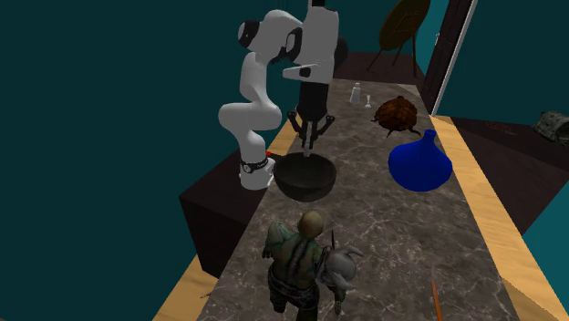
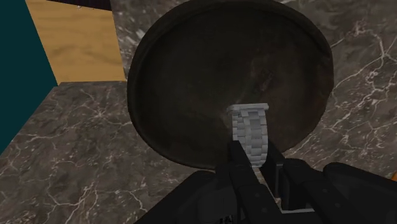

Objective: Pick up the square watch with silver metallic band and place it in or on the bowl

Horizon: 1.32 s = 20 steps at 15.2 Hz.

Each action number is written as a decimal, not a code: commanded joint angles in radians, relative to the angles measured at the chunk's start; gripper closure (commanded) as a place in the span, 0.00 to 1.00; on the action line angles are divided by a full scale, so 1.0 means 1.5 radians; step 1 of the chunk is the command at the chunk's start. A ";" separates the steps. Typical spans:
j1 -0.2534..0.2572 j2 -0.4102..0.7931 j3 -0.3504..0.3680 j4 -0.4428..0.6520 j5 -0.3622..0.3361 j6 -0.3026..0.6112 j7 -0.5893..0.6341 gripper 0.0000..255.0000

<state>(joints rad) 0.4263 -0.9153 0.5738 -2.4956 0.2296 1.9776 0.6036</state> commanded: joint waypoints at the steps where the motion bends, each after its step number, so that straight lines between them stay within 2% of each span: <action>1: 0.003 -0.002 0.006 -0.017 0.005 0.016 0.003 1.00; 6: 0.010 -0.002 0.022 -0.058 0.017 0.056 0.008 1.00; 13: 0.010 -0.002 0.022 -0.058 0.017 0.056 0.008 1.00; 14: 0.010 -0.002 0.022 -0.058 0.017 0.056 0.008 0.00; 19: 0.010 -0.002 0.022 -0.058 0.017 0.056 0.008 0.00; 20: 0.012 -0.011 0.015 -0.042 0.013 0.031 0.009 0.00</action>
<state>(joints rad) 0.4407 -0.9214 0.6013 -2.5693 0.2510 2.0451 0.6152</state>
